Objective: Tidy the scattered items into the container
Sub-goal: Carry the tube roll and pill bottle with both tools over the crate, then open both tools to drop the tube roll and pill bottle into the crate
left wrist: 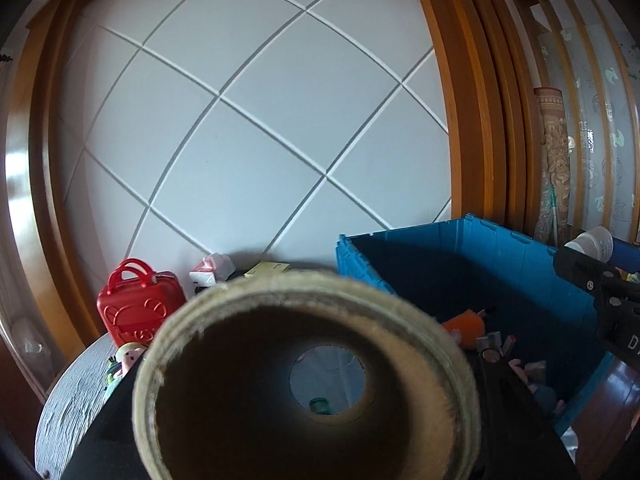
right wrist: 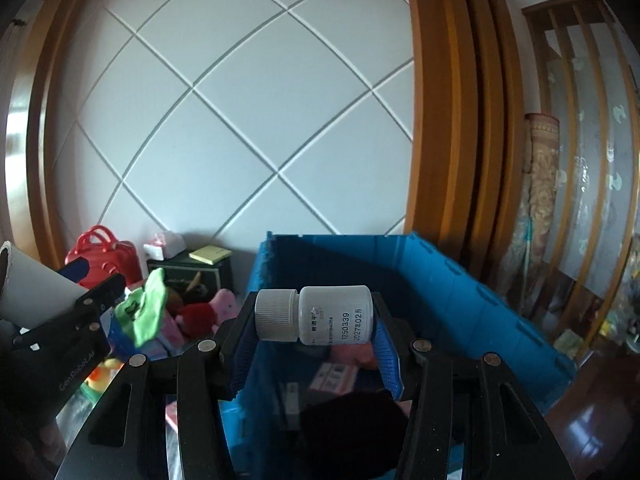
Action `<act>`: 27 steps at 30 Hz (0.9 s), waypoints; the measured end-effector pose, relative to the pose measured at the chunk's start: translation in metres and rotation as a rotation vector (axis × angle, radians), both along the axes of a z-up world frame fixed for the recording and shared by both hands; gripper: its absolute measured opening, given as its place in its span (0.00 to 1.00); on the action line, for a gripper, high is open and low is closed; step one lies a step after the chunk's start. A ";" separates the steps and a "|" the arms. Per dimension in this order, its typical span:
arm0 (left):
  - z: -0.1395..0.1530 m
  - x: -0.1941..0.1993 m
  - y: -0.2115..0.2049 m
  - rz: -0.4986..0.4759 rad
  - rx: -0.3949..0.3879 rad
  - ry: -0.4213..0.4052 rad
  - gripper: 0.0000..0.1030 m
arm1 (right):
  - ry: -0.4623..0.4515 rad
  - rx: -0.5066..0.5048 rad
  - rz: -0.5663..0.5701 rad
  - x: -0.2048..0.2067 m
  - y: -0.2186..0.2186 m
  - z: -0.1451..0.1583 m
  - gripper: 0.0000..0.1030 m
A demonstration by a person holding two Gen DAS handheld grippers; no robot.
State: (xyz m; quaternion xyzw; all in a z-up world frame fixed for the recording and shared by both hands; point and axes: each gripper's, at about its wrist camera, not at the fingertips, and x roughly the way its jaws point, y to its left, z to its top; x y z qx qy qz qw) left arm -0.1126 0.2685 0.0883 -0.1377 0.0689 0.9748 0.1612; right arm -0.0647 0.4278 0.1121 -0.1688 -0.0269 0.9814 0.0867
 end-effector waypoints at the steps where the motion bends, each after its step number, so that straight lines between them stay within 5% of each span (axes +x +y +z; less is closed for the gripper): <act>1: 0.005 -0.004 0.020 -0.004 -0.001 -0.006 0.44 | -0.013 0.007 -0.002 -0.008 0.017 0.003 0.49; 6: 0.017 -0.039 0.113 -0.014 -0.015 -0.112 0.44 | -0.138 0.061 0.000 -0.057 0.100 0.005 0.49; 11: -0.009 -0.077 0.194 -0.004 -0.059 -0.263 0.44 | -0.290 0.093 0.014 -0.109 0.152 -0.025 0.49; 14: -0.036 -0.101 0.233 0.005 -0.118 -0.370 0.43 | -0.400 0.060 0.021 -0.143 0.177 -0.050 0.49; 21: -0.128 -0.177 0.275 0.051 -0.224 -0.760 0.43 | -0.626 0.052 0.057 -0.215 0.208 -0.112 0.50; 27: -0.183 -0.200 0.303 0.089 -0.365 -0.908 0.43 | -0.837 0.082 0.073 -0.258 0.212 -0.179 0.50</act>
